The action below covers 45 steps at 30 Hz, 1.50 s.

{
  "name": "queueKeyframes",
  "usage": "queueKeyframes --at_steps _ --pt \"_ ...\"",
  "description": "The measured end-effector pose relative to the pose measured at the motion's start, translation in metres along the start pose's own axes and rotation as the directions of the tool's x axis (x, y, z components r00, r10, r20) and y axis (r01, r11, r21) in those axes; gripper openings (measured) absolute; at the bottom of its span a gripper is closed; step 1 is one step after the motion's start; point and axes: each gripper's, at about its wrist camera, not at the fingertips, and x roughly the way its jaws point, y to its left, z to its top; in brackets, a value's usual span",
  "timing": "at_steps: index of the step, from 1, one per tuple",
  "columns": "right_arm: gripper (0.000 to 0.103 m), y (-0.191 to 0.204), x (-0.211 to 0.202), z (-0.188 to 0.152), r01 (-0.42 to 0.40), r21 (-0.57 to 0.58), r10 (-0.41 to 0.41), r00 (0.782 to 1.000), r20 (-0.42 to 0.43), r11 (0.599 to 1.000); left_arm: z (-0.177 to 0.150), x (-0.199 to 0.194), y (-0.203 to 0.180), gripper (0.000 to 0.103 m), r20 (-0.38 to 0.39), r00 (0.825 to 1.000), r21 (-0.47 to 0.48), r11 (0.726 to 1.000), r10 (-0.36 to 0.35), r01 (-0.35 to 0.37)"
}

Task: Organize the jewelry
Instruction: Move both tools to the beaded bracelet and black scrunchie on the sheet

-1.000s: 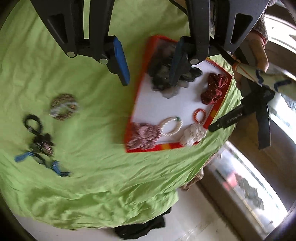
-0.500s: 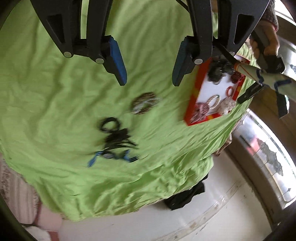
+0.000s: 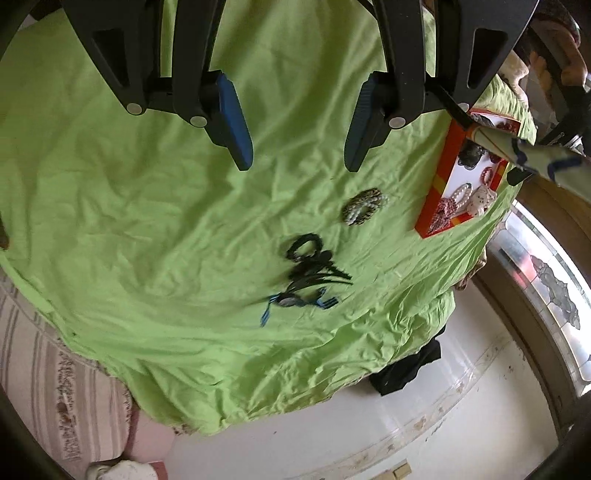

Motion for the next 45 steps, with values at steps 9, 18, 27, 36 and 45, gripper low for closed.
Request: queueKeyframes --at_steps 9,18,27,36,45 --pt "0.057 -0.019 -0.014 0.005 0.047 -0.006 -0.047 0.999 0.014 0.999 -0.003 -0.013 -0.028 0.061 -0.001 0.998 0.029 0.997 -0.070 0.070" --pt "0.057 -0.017 0.039 0.041 0.011 -0.025 -0.011 1.000 -0.015 1.000 0.006 0.034 -0.035 0.061 -0.081 0.991 -0.042 0.994 -0.109 0.106" --pt "0.057 -0.007 0.080 0.107 -0.004 -0.045 0.005 0.999 0.035 0.999 0.024 0.075 -0.038 0.061 -0.133 0.984 -0.079 0.990 -0.122 0.113" --pt "0.057 -0.021 0.099 0.121 -0.032 -0.043 0.034 0.998 0.047 0.999 0.052 0.096 -0.024 0.061 -0.143 0.982 -0.121 0.987 -0.121 0.104" --pt "0.057 -0.037 0.127 0.116 -0.127 0.021 0.128 0.991 -0.049 0.992 0.051 0.147 -0.057 0.049 -0.234 0.938 -0.100 0.966 -0.257 0.239"
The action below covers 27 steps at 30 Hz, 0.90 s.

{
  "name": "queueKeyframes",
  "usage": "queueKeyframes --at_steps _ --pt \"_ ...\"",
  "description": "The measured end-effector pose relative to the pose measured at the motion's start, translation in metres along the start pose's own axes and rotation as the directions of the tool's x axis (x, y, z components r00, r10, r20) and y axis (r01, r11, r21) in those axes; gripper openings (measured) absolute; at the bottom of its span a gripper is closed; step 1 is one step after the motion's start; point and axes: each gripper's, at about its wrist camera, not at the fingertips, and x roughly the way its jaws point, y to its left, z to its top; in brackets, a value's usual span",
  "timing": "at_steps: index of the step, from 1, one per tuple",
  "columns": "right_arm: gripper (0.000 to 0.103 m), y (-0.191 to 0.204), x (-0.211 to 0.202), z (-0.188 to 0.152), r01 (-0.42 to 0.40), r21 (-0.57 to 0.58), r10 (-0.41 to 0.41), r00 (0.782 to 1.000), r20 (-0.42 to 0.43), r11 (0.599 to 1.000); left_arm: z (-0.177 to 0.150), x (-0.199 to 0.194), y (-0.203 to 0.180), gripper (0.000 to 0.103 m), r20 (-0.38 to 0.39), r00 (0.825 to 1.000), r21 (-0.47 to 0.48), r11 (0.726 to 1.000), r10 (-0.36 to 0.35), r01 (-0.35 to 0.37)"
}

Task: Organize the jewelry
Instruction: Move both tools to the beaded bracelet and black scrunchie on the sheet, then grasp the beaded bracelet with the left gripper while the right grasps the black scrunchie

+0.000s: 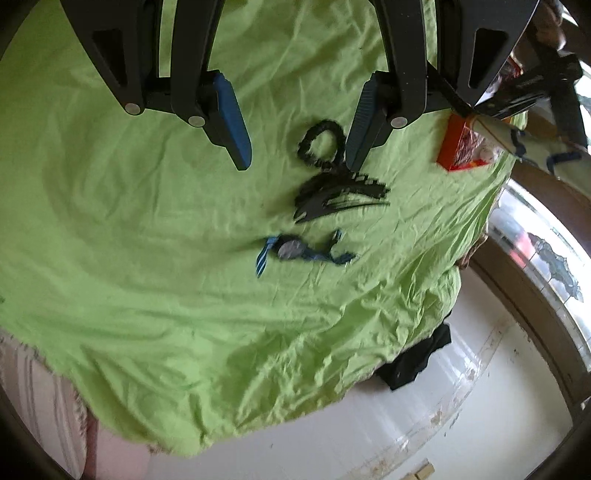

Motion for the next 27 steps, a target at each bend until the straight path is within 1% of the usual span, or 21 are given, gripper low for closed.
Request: queueKeyframes --at_steps 1,3,6,11,13,14,15,16,17,18,20,22,24,27 --pt "0.057 0.001 0.006 -0.002 -0.009 -0.005 0.008 1.000 -0.019 1.000 -0.001 0.008 -0.004 0.048 -0.015 1.000 0.014 1.000 -0.013 0.013" --pt "0.057 0.003 0.018 -0.007 -0.021 -0.014 0.020 0.998 -0.054 1.000 0.000 0.026 -0.014 0.042 -0.054 0.997 0.029 0.998 -0.046 0.047" --pt "0.057 0.006 0.038 -0.012 -0.034 -0.009 0.033 0.995 -0.090 0.999 0.003 0.051 -0.027 0.041 -0.103 0.991 0.060 0.994 -0.082 0.088" --pt "0.057 0.010 0.065 -0.014 -0.031 -0.005 0.030 0.993 -0.112 1.000 0.008 0.085 -0.041 0.040 -0.167 0.983 0.129 0.987 -0.072 0.094" --pt "0.057 0.014 0.077 -0.015 -0.019 -0.023 0.016 0.992 -0.125 1.000 0.009 0.090 -0.040 0.039 -0.171 0.983 0.145 0.985 -0.065 0.090" --pt "0.057 0.016 0.082 -0.017 -0.012 -0.034 0.008 0.991 -0.132 0.999 0.010 0.091 -0.039 0.036 -0.173 0.983 0.145 0.985 -0.064 0.090" --pt "0.055 0.017 0.088 -0.019 0.000 -0.047 -0.006 0.990 -0.140 0.999 0.011 0.092 -0.038 0.029 -0.175 0.983 0.144 0.986 -0.060 0.086" --pt "0.052 0.019 0.093 -0.022 0.013 -0.066 -0.022 0.989 -0.144 0.998 0.011 0.092 -0.037 0.025 -0.175 0.983 0.144 0.986 -0.053 0.079" --pt "0.039 0.021 0.095 -0.023 0.026 -0.083 -0.038 0.989 -0.142 0.996 0.011 0.091 -0.036 0.015 -0.174 0.983 0.145 0.986 -0.054 0.080" --pt "0.024 0.023 0.097 -0.025 0.047 -0.109 -0.062 0.988 -0.139 0.993 0.011 0.090 -0.036 0.009 -0.172 0.983 0.145 0.986 -0.057 0.083" --pt "0.009 0.023 0.095 -0.024 0.041 -0.113 -0.057 0.988 -0.144 0.993 0.012 0.086 -0.036 0.006 -0.165 0.985 0.133 0.988 -0.059 0.082" --pt "0.009 0.020 0.089 -0.023 0.035 -0.085 -0.046 0.990 -0.134 0.996 0.013 0.077 -0.034 0.005 -0.151 0.986 0.099 0.991 -0.077 0.092" --pt "0.009 0.020 0.081 -0.021 0.041 -0.082 -0.050 0.992 -0.114 0.996 0.013 0.061 -0.033 0.005 -0.129 0.985 0.060 0.991 -0.111 0.120" --pt "0.009 0.025 0.066 -0.019 0.024 -0.076 -0.031 0.996 -0.089 0.997 0.011 0.033 -0.035 0.005 -0.089 0.985 0.042 0.987 -0.148 0.153"
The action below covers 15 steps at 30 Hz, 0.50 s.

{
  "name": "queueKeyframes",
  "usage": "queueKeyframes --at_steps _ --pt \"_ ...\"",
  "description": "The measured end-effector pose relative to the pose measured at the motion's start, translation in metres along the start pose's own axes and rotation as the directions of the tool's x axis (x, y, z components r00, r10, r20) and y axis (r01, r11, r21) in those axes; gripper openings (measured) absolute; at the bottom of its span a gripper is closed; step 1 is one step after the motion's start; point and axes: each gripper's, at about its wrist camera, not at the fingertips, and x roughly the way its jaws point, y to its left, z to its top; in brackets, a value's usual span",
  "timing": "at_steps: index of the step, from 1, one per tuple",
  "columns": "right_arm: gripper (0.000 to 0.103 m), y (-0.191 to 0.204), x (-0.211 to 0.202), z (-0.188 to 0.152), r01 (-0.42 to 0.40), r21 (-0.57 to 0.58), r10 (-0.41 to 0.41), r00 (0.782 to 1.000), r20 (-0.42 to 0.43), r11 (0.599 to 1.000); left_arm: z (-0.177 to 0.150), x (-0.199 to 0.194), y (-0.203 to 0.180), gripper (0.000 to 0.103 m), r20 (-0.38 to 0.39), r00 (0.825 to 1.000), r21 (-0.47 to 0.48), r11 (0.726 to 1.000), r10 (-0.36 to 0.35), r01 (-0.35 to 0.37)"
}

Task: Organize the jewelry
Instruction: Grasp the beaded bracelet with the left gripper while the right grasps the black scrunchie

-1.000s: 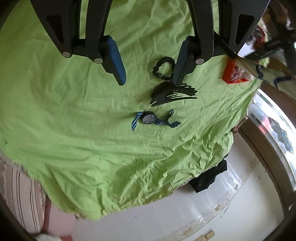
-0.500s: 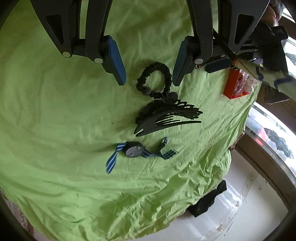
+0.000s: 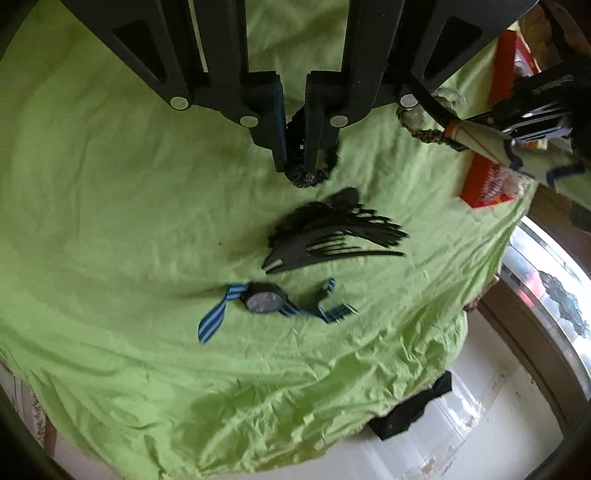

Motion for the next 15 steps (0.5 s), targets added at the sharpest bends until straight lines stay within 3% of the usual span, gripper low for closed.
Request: queueKeyframes --at_steps 6,15 --pt "0.009 0.013 -0.039 -0.007 -0.028 -0.016 0.029 0.998 0.052 0.999 -0.008 -0.060 -0.006 0.005 0.090 0.994 -0.036 0.998 -0.056 0.059" --pt "0.009 0.031 -0.081 -0.024 -0.080 -0.023 0.082 0.991 0.104 0.997 -0.034 -0.150 0.000 0.005 0.195 0.980 -0.047 0.998 -0.035 0.045"
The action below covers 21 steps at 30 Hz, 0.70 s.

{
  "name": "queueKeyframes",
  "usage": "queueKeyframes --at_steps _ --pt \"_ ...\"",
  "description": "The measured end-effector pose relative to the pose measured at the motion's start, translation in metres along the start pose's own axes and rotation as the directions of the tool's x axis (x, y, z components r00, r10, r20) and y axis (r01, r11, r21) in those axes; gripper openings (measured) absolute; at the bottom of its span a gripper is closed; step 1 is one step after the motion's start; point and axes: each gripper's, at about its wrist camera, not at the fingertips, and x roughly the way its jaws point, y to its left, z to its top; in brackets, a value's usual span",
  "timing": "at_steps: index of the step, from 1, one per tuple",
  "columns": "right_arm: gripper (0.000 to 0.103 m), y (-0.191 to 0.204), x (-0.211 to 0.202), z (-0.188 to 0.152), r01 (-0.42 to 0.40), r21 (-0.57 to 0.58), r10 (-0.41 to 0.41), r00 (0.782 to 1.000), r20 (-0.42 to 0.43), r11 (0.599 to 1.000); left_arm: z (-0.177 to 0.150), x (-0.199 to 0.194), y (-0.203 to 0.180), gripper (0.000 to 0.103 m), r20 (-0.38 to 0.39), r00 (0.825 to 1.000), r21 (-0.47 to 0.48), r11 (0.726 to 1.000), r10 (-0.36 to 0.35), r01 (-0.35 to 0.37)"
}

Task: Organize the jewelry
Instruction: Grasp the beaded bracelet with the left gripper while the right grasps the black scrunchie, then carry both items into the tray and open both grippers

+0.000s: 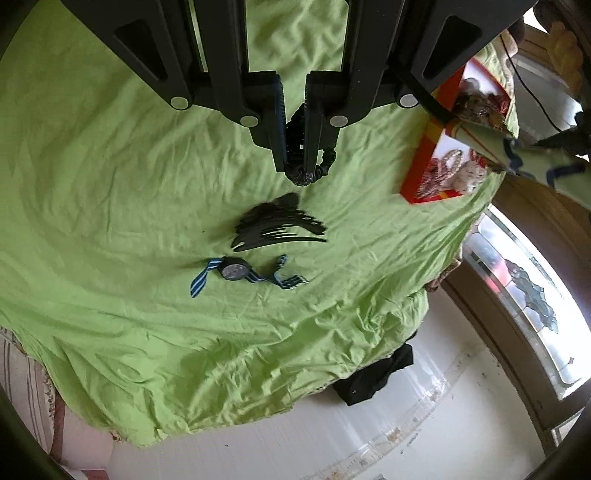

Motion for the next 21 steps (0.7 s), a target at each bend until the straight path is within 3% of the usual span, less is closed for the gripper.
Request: queueKeyframes --at_steps 3,7,11,16,21 --pt "0.009 0.010 -0.006 -0.007 -0.016 -0.012 0.016 1.000 0.001 1.000 -0.004 -0.029 0.019 0.005 0.033 0.999 -0.027 0.999 0.026 -0.025" --pt "0.009 0.028 -0.012 -0.020 -0.045 -0.024 0.045 0.999 -0.007 0.999 -0.014 -0.060 0.059 0.005 0.070 0.991 -0.080 0.991 0.114 -0.108" --pt "0.009 0.054 -0.014 -0.035 -0.085 -0.046 0.084 0.996 -0.035 0.995 -0.031 -0.080 0.113 0.005 0.074 0.977 -0.175 0.967 0.201 -0.186" --pt "0.009 0.100 -0.009 -0.055 -0.151 -0.096 0.142 0.986 -0.091 0.984 -0.056 -0.086 0.160 0.005 0.048 0.972 -0.256 0.944 0.229 -0.210" --pt "0.009 0.156 0.007 -0.070 -0.238 -0.140 0.213 0.961 -0.175 0.961 -0.078 -0.081 0.187 0.005 0.031 0.951 -0.263 0.921 0.306 -0.288"
